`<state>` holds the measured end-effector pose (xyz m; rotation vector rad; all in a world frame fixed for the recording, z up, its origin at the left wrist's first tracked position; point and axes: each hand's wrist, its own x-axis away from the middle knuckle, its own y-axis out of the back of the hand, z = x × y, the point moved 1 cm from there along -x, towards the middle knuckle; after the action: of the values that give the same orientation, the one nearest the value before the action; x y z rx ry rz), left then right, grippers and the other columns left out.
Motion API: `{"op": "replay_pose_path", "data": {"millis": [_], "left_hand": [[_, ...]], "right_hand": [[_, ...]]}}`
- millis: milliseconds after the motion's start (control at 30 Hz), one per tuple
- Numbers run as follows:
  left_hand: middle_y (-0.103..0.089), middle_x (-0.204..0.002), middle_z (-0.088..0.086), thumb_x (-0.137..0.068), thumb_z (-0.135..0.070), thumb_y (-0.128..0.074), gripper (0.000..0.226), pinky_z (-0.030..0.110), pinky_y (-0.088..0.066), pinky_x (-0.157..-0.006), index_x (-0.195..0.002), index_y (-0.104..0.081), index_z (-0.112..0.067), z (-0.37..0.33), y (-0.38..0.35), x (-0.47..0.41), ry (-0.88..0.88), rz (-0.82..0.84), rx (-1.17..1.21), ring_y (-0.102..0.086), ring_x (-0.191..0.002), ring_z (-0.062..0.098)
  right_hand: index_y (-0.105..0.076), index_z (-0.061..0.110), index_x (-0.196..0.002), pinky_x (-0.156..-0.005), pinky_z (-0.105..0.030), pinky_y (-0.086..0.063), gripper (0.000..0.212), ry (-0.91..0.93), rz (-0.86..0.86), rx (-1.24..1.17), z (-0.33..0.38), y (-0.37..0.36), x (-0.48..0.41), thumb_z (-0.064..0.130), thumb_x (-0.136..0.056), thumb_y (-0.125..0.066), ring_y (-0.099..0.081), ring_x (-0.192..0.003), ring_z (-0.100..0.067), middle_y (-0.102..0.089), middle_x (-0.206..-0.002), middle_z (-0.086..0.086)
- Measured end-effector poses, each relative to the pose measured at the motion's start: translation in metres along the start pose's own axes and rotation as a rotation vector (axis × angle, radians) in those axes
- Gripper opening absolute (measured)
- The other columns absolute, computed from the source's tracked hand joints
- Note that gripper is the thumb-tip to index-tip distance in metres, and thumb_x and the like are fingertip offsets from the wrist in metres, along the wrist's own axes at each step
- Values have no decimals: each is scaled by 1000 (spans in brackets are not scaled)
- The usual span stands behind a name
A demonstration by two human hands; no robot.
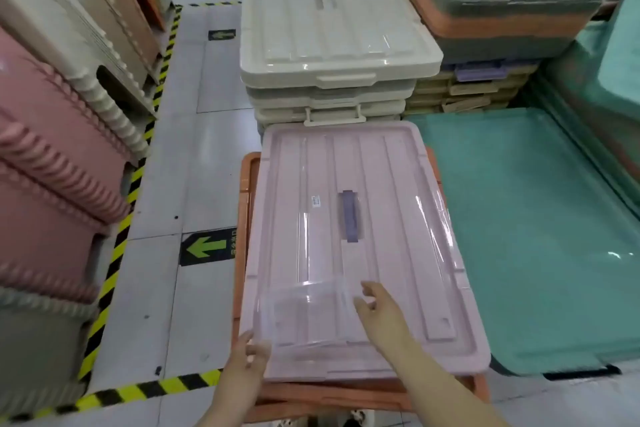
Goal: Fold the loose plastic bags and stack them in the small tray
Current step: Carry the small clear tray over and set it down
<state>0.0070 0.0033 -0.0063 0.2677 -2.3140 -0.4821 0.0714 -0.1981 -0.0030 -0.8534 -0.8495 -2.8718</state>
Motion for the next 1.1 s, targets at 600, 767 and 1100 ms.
{"op": "replay_pose_path", "data": {"millis": [600,767,1100], "left_hand": [[-35,-144,7,-100,-25,-35,47,22,-30,-98,-144,-26,-15,-18,2,-22,-97,238,-220,-40,-125,19],[-26,-146,-2,-97,-25,-42,46,16,-19,-101,-141,-32,-17,-45,0,-22,-205,256,-65,-27,-133,13],[-33,-144,-2,-94,-30,-47,44,26,-23,-99,-130,-26,-44,-114,-77,41,-299,566,144,-30,-134,15]], "right_hand": [[-50,7,-128,-83,-21,-37,34,-46,-25,73,21,-19,-32,17,-97,-41,-49,-100,-18,-53,-127,-8],[-55,9,-100,-74,-34,-47,13,-56,-146,-73,26,9,-23,13,-95,-44,-46,-70,-19,-52,-91,-7],[-59,1,-88,-44,-21,-42,18,-86,-409,-223,-11,129,40,13,-94,-47,-43,-27,-4,-50,-47,1]]}}
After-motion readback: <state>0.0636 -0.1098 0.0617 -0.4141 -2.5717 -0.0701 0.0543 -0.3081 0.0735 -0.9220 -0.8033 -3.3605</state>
